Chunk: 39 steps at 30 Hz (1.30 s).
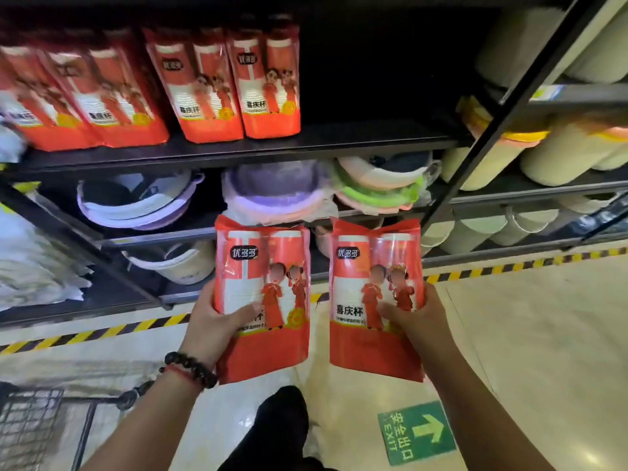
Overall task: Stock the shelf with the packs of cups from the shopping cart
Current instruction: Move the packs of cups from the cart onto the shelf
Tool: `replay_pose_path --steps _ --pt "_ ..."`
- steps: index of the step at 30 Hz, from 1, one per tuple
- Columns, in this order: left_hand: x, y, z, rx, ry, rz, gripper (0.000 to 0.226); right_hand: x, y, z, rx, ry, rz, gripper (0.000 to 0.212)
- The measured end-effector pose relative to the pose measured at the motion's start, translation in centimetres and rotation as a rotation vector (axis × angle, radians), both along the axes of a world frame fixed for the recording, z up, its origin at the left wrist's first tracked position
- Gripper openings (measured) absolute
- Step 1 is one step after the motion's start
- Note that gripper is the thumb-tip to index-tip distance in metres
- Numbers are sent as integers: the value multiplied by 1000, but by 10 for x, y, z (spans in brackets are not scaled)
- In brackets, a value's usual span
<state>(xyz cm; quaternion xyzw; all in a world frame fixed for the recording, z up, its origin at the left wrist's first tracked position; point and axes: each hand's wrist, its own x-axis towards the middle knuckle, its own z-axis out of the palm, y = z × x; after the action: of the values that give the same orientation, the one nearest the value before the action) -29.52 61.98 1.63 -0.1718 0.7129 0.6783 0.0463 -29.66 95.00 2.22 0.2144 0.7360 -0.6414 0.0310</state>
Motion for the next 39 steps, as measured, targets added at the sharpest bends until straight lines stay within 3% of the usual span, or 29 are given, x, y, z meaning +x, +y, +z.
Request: replay_pose_path --steps 6,13,16,28,35,39 --pt "-81 26 0 17 20 -77 83 -58 24 1 44 1 -49 76" --pt "-177 53 11 36 74 -110 59 -141 47 23 83 70 -101 86" --pt "-208 63 17 46 83 -113 72 -169 53 32 77 96 -102 88" --pt "-312 126 40 54 164 -111 80 -279 116 59 24 192 -69 76" --pt "-377 188 59 57 284 -13 67 -369 169 80 -20 274 76 80" --pt "-405 207 61 34 334 33 68 -411 190 84 -41 302 128 63"
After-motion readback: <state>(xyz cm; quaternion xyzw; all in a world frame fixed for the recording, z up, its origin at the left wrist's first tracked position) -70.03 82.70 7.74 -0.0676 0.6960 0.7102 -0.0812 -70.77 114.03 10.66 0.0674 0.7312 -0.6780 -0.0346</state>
